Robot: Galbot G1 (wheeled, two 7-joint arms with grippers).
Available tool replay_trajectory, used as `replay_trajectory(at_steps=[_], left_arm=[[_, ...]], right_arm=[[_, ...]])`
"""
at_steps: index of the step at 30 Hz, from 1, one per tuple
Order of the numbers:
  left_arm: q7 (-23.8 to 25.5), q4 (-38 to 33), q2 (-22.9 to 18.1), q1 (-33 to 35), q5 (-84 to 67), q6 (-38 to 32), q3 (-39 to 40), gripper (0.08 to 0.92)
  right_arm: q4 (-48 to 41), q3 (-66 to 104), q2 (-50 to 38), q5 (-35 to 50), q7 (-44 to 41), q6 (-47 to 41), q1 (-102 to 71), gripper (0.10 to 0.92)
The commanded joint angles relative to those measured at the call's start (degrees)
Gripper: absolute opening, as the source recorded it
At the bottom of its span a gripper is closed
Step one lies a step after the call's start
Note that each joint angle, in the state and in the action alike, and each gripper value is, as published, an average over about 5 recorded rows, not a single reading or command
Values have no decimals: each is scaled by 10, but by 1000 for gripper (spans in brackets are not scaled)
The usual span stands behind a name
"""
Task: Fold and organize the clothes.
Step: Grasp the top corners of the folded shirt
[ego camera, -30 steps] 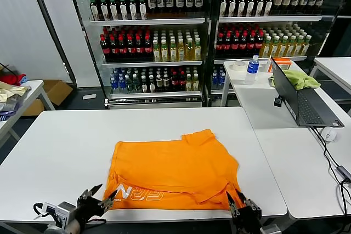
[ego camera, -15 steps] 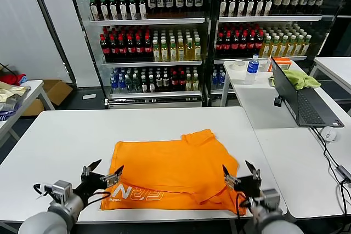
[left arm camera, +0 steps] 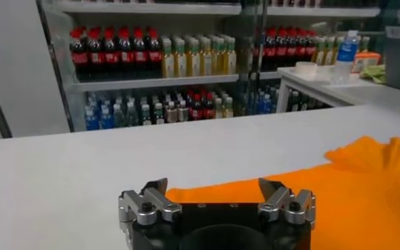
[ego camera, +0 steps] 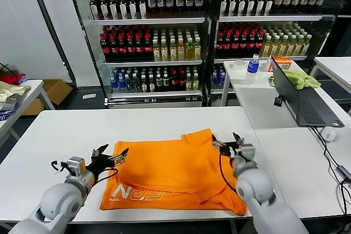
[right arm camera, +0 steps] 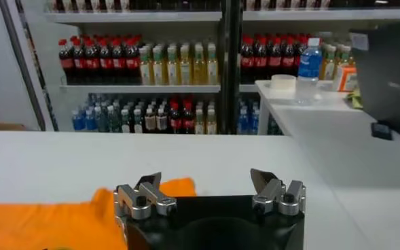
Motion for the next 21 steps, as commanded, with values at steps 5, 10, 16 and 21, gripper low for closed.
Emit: replay_trajectory(at_steps=[5,10,16,21], left_arm=[[-3,184,-20,-167,-16,18,110,823],[-3,203,-28,-172,-11,31,112,823],[-2,209,-31,-169,-10,38,108,823],[0,208,-29,-171,-11,31,99,823]], right_arm=[[-222,-52,62,5,6,-1,156,823],[-229,-52,76,-6,9,-1,144,823],[-228,-51,82,-5,8,-1,134,823],[-227,-49,87,-1,12,0,125,823]])
